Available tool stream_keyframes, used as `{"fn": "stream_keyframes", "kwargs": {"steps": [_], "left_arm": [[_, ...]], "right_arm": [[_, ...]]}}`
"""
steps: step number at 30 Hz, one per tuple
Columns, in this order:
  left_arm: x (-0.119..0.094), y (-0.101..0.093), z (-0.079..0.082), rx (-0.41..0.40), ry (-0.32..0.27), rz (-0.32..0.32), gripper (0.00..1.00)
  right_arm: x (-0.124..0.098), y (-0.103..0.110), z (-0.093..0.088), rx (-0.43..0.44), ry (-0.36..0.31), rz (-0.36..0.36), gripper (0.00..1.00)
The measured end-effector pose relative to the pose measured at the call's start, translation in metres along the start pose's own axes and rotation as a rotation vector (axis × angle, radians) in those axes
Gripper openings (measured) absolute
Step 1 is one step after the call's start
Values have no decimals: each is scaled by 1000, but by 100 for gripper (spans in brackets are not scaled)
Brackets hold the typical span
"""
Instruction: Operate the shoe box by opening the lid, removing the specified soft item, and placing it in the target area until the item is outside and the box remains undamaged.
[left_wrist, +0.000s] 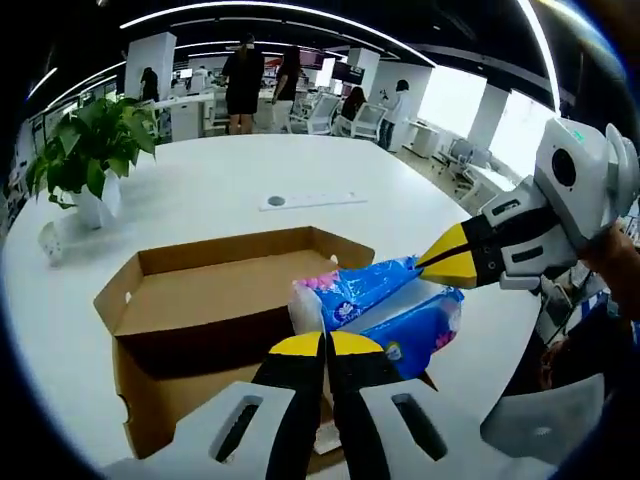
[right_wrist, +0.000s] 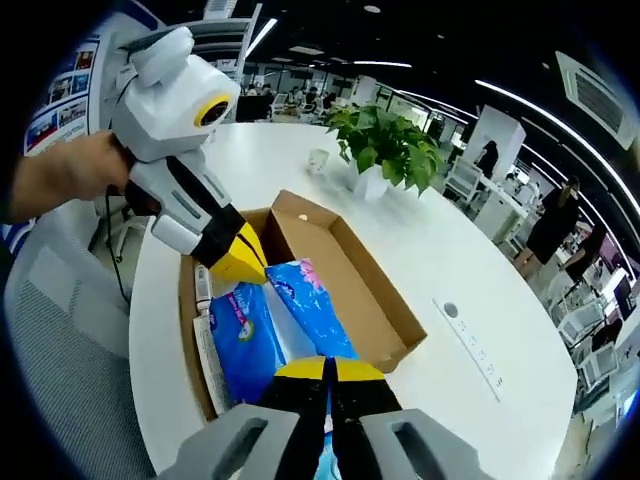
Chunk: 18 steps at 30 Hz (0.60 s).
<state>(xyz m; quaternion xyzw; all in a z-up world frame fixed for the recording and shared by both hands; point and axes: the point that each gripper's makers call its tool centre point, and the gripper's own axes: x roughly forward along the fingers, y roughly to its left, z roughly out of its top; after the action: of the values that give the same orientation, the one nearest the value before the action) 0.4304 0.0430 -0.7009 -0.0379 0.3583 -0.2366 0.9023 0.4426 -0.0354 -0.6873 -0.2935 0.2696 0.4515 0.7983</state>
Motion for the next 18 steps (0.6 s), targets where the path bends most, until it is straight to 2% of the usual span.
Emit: {"fn": "stream_keyframes", "kwargs": {"steps": [11,18], "left_arm": [[12,-26,13,-33,-33,-63,0],[22,-47,18,-23,-41,-96,0]], "right_arm": [[-22,-17,-18,25,8,-47,0],[-36,-26,-35,33,10,-83,0]]}}
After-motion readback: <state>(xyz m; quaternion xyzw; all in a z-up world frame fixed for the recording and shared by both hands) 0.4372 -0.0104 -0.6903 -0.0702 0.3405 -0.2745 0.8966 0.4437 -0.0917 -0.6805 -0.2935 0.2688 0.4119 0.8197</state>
